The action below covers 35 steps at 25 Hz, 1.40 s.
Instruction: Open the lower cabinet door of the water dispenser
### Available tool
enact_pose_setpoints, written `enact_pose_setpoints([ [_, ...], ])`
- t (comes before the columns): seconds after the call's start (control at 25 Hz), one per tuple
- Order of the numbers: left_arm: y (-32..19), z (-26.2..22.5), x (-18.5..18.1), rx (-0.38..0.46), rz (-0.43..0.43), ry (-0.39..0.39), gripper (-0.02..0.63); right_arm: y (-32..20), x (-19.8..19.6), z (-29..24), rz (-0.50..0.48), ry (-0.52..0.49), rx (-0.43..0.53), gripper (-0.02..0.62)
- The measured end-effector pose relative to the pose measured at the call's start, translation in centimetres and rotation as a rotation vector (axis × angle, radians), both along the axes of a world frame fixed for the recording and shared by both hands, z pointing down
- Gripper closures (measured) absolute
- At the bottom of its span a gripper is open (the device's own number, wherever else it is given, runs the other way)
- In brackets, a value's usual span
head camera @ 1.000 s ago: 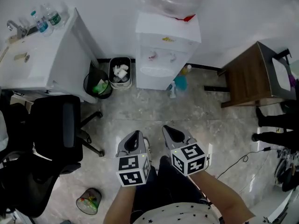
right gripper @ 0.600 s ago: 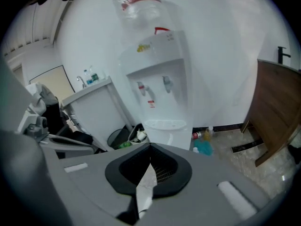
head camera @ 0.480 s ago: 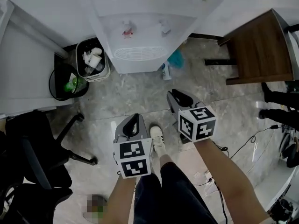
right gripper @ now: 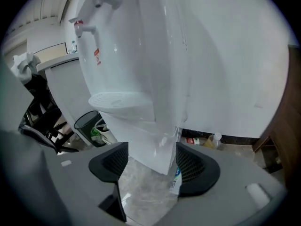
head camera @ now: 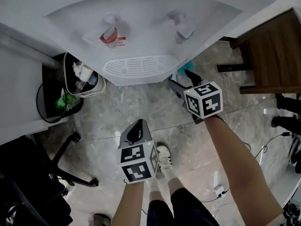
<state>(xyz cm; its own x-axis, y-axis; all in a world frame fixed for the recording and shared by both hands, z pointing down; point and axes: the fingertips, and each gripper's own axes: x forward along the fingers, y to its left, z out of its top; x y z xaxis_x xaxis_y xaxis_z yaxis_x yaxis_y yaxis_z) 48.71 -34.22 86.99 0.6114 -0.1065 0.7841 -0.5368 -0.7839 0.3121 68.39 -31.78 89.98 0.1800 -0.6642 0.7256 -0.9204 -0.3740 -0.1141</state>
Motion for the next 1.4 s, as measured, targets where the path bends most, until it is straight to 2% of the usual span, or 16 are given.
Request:
enact_pose_setpoints([
  [0.24, 0.0, 1.6, 1.6, -0.012, 0.010, 0.014, 0.598, -2.9, 2.5, 1.3, -0.026, 0.026, 0.040, 0.274],
  [0.4, 0.2, 2.0, 1.5, -0.007, 0.022, 0.004, 0.598, -3.0, 2.1, 1.4, -0.006, 0.025, 0.056, 0.279],
  [0.56, 0.7, 1.8, 1.2, -0.006, 0.034, 0.001, 0.600, -2.1, 1.4, 1.4, 0.000, 0.022, 0.023, 0.292],
  [0.64, 0.9, 1.6, 0.7, 0.002, 0.040, 0.001, 0.600, -0.9, 0.1, 1.4, 0.003, 0.019, 0.007, 0.322],
  [0.84, 2.3, 1.2, -1.3, 0.012, 0.056, 0.009, 0.600, 2.7, -6.4, 1.2, -0.009, -0.024, -0.002, 0.365],
  [1.08, 3.7, 1.4, -6.4, 0.034, 0.066, 0.005, 0.600, 4.7, -16.5, 0.7, -0.023, -0.145, 0.034, 0.407],
  [1.28, 2.2, 3.1, -12.1, 0.025, -0.001, -0.058, 0.600, 3.2, -24.7, 0.3, -0.092, -0.236, 0.069, 0.446],
  [1.4, 1.1, 3.6, -14.8, 0.021, -0.040, -0.070, 0.600, 1.6, -28.2, 0.5, -0.098, -0.270, 0.068, 0.505],
])
